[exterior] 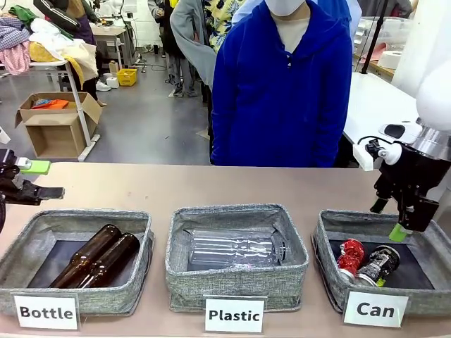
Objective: Sort the can waste into the basket.
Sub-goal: Pick up the can waste from the table and place it in the right Fabric basket.
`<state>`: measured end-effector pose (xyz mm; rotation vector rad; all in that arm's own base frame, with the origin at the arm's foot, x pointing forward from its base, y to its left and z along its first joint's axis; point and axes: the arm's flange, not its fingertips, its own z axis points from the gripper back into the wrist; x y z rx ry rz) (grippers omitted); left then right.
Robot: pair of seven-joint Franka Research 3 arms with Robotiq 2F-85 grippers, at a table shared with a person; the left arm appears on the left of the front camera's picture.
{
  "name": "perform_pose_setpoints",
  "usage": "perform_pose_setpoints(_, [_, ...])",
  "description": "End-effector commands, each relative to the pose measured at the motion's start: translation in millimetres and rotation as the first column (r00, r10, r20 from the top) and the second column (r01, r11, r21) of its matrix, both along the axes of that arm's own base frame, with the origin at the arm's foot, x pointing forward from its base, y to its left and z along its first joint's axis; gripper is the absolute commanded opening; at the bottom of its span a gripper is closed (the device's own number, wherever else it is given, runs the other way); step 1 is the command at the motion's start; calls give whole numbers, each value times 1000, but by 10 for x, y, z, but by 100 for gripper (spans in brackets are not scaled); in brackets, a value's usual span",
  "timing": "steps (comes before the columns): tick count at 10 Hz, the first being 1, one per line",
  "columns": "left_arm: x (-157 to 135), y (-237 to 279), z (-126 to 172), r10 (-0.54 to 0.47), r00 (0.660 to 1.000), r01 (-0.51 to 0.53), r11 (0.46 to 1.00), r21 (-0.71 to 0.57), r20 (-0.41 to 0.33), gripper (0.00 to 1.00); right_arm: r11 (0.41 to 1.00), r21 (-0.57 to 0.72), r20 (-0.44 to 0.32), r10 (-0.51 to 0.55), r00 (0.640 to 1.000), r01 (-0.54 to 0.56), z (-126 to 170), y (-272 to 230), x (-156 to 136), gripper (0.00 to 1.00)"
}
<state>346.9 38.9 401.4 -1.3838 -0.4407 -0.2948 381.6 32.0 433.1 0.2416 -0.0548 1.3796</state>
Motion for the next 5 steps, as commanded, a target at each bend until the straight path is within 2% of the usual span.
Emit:
perform_pose_setpoints(1, [-23, 8, 37, -6, 1000, 6, 1000, 3, -7, 100, 988, 141, -72, -53, 996, 63, -23, -56, -12, 100])
perform_pose_setpoints(2, [-23, 8, 37, -6, 1000, 6, 1000, 3, -7, 100, 962, 244, -155, -82, 984, 119, -58, -80, -30, 100])
perform_pose_setpoints(3, [-23, 8, 37, -6, 1000, 6, 1000, 3, -7, 100, 892, 348, -382, -147, 912, 290, -154, -97, -69, 100])
perform_pose_setpoints(4, [-23, 8, 37, -6, 1000, 6, 1000, 3, -7, 100, 797, 354, -534, -257, 806, 489, -249, -119, -105, 100])
perform_pose_setpoints(5, [-23, 8, 37, -6, 1000, 6, 1000, 3, -7, 100, 652, 317, -748, -275, 604, 688, -329, -177, -172, 100])
